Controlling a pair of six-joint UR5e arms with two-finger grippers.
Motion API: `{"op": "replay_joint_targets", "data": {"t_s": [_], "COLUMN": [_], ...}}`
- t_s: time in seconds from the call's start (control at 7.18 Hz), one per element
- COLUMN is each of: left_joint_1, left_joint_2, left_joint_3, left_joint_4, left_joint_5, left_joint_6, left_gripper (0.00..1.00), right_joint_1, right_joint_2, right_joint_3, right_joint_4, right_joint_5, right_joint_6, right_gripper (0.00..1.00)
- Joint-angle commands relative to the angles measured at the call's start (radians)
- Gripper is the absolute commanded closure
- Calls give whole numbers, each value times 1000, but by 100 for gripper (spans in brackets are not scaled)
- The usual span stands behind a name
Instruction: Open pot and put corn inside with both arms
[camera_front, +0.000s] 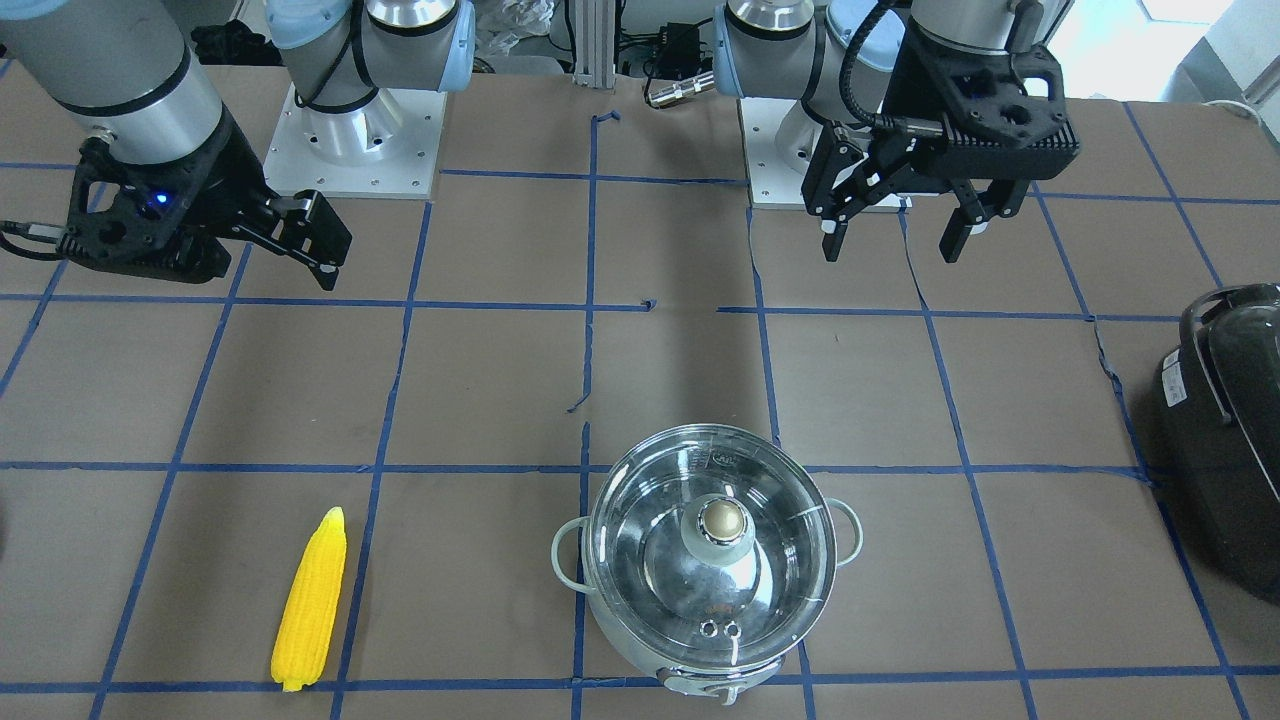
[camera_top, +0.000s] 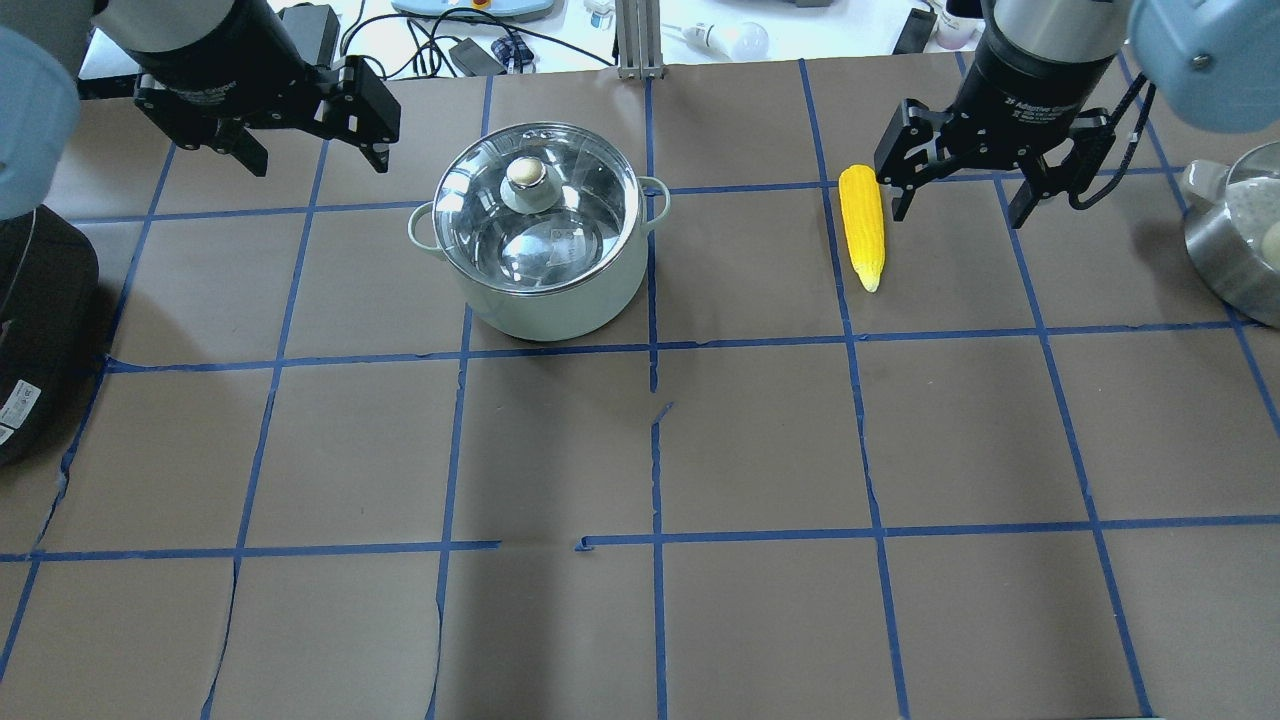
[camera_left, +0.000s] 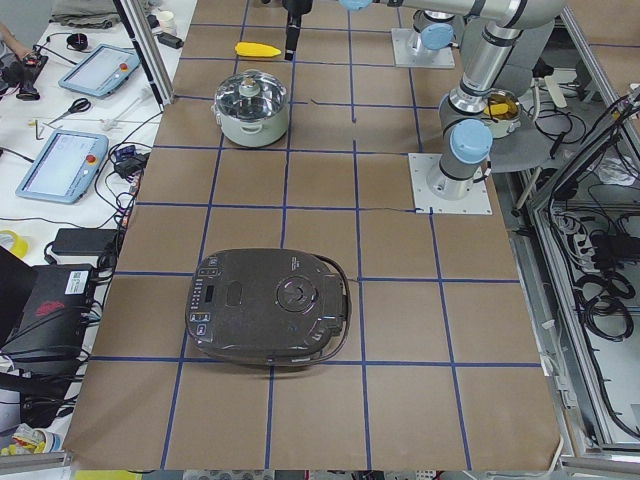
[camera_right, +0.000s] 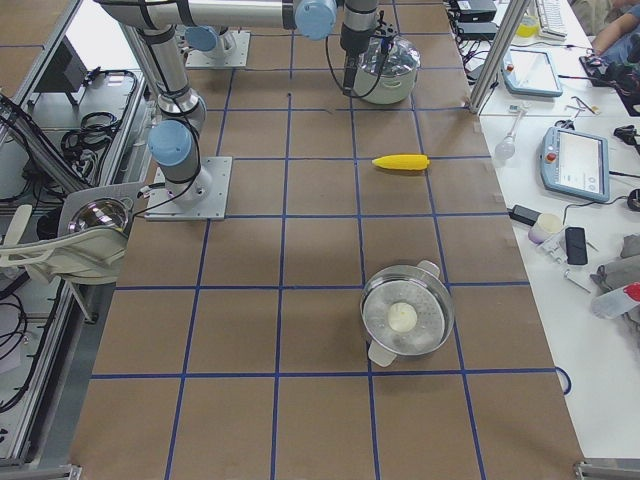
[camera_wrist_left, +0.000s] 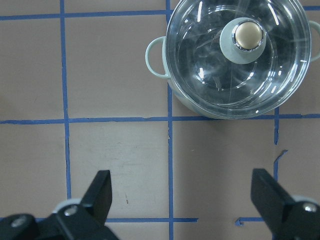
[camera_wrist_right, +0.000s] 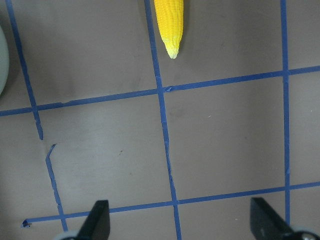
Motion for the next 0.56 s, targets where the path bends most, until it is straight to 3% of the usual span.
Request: {"op": "replay_joint_targets", "data": {"t_s": [0.0, 0.42], "left_joint_1": [-2, -2], "left_joint_2": [0, 0], "left_joint_3": [-2, -2], "left_joint_4": [0, 0], "left_joint_5": [2, 2], "left_joint_6": [0, 0], "left_gripper": [0, 0], "right_joint_1": [-1, -5], "right_joint_2": [-16, -14], "right_joint_3": [-4, -1], "right_joint_4": [-1, 2], "right_joint_5": [-51, -49], "right_joint_6": [-6, -10], "right_gripper": [0, 0]}}
